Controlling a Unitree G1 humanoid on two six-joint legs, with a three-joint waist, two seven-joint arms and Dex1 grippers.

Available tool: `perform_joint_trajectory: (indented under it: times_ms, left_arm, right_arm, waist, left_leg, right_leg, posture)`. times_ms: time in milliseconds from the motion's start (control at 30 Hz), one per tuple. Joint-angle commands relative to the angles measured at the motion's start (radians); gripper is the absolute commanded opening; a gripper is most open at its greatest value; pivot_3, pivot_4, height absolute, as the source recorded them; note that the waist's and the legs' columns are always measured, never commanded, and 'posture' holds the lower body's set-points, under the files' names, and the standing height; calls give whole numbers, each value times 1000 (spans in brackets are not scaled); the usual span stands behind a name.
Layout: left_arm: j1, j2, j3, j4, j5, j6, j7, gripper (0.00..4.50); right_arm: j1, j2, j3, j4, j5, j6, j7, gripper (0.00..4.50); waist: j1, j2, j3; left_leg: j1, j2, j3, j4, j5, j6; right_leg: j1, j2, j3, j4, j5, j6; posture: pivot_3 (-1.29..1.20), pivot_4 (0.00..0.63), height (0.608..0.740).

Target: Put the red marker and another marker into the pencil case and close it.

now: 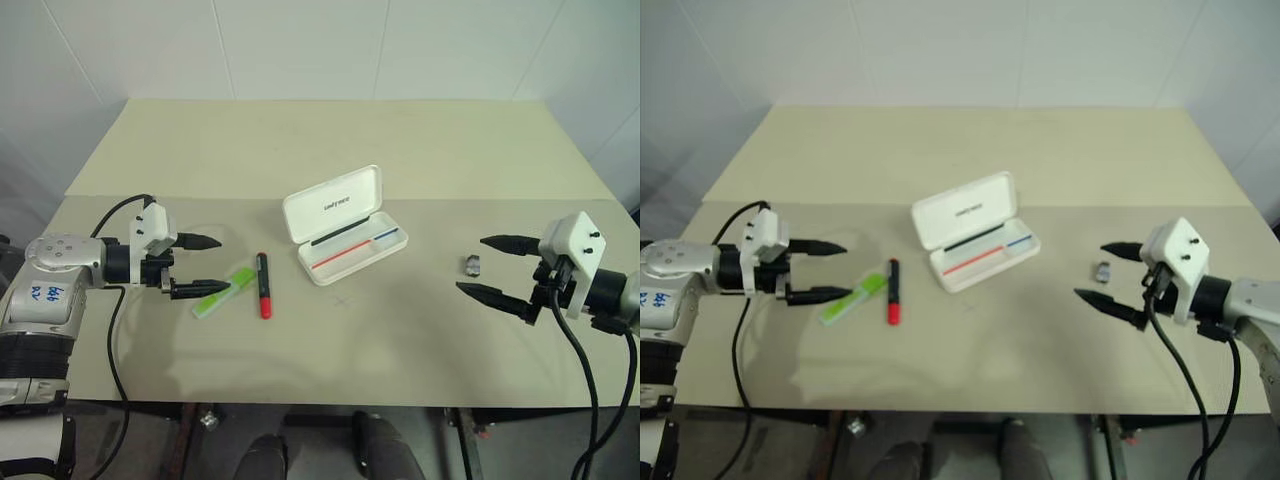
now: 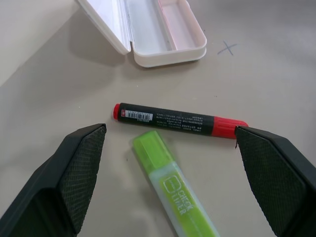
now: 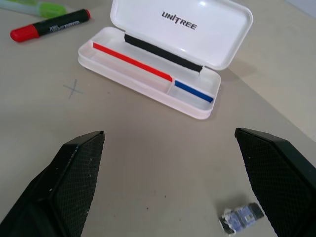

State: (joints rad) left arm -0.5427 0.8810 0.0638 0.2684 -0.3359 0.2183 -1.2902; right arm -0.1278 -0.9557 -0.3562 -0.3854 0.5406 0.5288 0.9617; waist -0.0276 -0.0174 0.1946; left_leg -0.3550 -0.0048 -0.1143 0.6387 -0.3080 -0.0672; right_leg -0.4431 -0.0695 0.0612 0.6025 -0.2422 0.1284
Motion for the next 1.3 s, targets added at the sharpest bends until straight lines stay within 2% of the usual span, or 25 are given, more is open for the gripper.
perform_joint_trajectory:
  times_ms: [33, 133, 300, 467, 700, 900, 1033, 1300]
  left_arm:
    - [-20, 6, 16, -13, -5, -15, -6, 4433]
    - [-37, -6, 14, 4, 4, -28, 10, 4433]
    - [-44, -31, 19, -85, -21, -9, 30, 4433]
    - [40, -37, 36, -265, -68, 68, 70, 4433]
    - [68, -63, -47, -412, -59, 168, 122, 4433]
    - [-12, -147, -178, -366, 42, 191, 198, 4433]
    - [-86, -245, -304, -309, 89, 235, 196, 4433]
    - [-180, -331, -367, -153, 174, 183, 212, 4433]
  right_arm:
    - [-8, 6, -22, -39, 22, 3, -17, 4500]
    - [-1, 17, -24, -47, 26, 1, -31, 4500]
    - [-22, 22, -5, -42, 30, 1, -37, 4500]
    - [-31, 51, 42, -55, 42, 6, -45, 4500]
    - [-38, 102, 74, -93, 62, 26, -81, 4500]
    - [3, 120, 81, -105, 55, 26, -102, 4500]
    - [62, 144, 40, -155, 69, 39, -145, 4500]
    - [176, 154, -45, -217, 96, 50, -187, 4500]
  waist:
    - [0, 0, 0]
    - [0, 0, 0]
    - [0, 0, 0]
    - [-3, -1, 1]
    - [0, -2, 1]
    - [3, -2, 1]
    - [3, -2, 1]
    - [1, -2, 1]
  left_leg:
    - [0, 0, 0, 0, 0, 0]
    - [0, 0, 0, 0, 0, 0]
    - [-1, 0, 0, 3, 0, 0]
    - [-1, 0, 1, 7, -1, 2]
    - [0, 0, 1, 9, -1, 2]
    - [4, 0, -1, 10, -1, 3]
    - [3, 0, 0, 10, -1, 3]
    - [3, 1, 0, 10, -2, 5]
  right_leg:
    - [0, 0, 0, 0, 0, 0]
    - [0, 0, 0, 0, 0, 0]
    - [0, 0, 0, 1, 0, 0]
    - [1, 0, 1, 3, 0, 1]
    - [3, 2, 2, 4, 0, 0]
    - [13, 3, 2, -5, 0, 0]
    - [14, 2, 2, -10, 4, 2]
    - [14, 3, 2, -11, 5, 4]
  posture:
    - [0, 150, 740]
    - [0, 150, 740]
    - [0, 150, 740]
    - [0, 150, 740]
    - [0, 150, 740]
    - [0, 150, 740]
    - [0, 150, 740]
    - [0, 150, 740]
